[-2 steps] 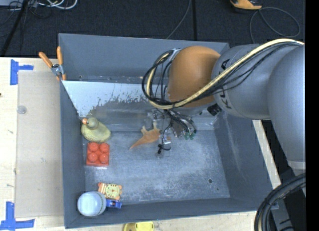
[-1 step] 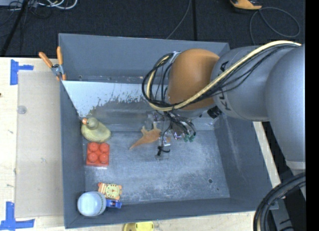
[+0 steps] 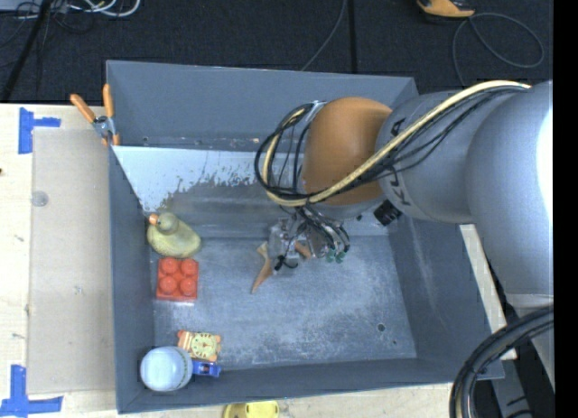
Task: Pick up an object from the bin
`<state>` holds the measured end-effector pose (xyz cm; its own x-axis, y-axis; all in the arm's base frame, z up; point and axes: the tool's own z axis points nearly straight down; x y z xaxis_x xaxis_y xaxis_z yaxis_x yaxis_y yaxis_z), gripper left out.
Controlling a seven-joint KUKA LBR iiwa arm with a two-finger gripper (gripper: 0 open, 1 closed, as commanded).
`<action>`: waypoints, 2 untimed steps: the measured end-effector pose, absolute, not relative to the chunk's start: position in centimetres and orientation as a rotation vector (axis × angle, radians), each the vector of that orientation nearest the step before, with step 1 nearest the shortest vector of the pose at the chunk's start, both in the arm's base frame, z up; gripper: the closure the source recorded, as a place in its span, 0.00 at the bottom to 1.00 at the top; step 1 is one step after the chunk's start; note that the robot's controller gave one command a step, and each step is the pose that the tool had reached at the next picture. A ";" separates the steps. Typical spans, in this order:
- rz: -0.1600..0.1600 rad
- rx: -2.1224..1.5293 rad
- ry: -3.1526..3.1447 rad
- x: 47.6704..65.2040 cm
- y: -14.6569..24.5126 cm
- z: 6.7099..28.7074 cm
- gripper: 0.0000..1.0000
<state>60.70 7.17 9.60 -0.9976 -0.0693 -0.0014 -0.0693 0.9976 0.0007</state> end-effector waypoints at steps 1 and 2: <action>0.001 -0.108 3.139 60.7 7.1 9.6 0.00; 0.002 -0.106 3.137 60.8 7.2 9.7 1.00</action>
Offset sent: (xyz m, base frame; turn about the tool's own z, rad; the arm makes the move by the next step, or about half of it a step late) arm 0.0000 0.0000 0.0000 0.0000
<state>60.77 7.16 9.68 -0.9977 -0.0678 -0.0032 -0.0678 0.9977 0.0010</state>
